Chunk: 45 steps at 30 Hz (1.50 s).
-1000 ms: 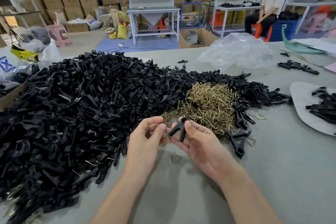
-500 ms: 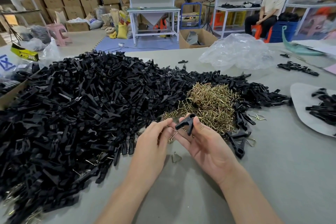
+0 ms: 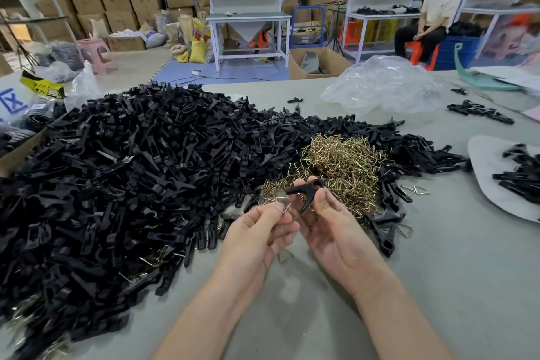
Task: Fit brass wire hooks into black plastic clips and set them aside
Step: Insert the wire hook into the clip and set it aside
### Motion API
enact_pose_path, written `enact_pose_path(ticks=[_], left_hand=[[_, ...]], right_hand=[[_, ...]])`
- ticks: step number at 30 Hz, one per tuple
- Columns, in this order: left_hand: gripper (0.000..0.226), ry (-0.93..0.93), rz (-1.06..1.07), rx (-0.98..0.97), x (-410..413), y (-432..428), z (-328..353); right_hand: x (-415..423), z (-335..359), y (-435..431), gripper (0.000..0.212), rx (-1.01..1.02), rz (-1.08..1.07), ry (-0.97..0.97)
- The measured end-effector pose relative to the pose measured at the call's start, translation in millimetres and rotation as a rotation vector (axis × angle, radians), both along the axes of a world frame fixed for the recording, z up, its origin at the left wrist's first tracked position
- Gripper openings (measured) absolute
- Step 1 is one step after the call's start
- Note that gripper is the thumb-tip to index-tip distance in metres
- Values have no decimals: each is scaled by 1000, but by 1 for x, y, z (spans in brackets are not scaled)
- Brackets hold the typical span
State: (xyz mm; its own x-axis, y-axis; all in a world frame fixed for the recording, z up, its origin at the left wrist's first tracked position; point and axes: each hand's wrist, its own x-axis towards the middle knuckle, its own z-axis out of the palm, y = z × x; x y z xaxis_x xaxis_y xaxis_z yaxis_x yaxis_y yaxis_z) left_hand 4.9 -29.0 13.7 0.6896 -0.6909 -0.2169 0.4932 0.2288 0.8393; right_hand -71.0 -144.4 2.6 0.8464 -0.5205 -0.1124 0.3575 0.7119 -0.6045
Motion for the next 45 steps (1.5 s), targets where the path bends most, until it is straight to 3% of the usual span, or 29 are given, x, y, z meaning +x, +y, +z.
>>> enact_pose_path(ticks=[7,9,24,29,34,37,39,41,45], left_hand=[[6,-18,-103,-24,-6,-1,0],[15,11,-90,-25,-8,-3,-1],[9,99,-50,-20,-7,-5,-5],[9,29,-70,-38,-8,-6,-9],[12,-346,19,163,-13,-9,-17],[2,-780,81,325,-16,-8,-25],[13,-1085,61,461,-20,-10,-28],[30,-1335,42,634,-25,-13,-32],[27,-1433,26,785,-30,-18,-31]], right_hand=[[1,-7,-1,32,-27,45,13],[1,-8,-1,31,-26,53,15],[5,-7,6,33,-64,75,46],[3,-3,5,38,-146,42,73],[3,1,7,39,-122,44,112],[7,3,12,29,-38,23,125],[10,5,18,22,59,-43,135],[11,4,19,38,91,-99,144],[7,3,21,45,61,-112,174]])
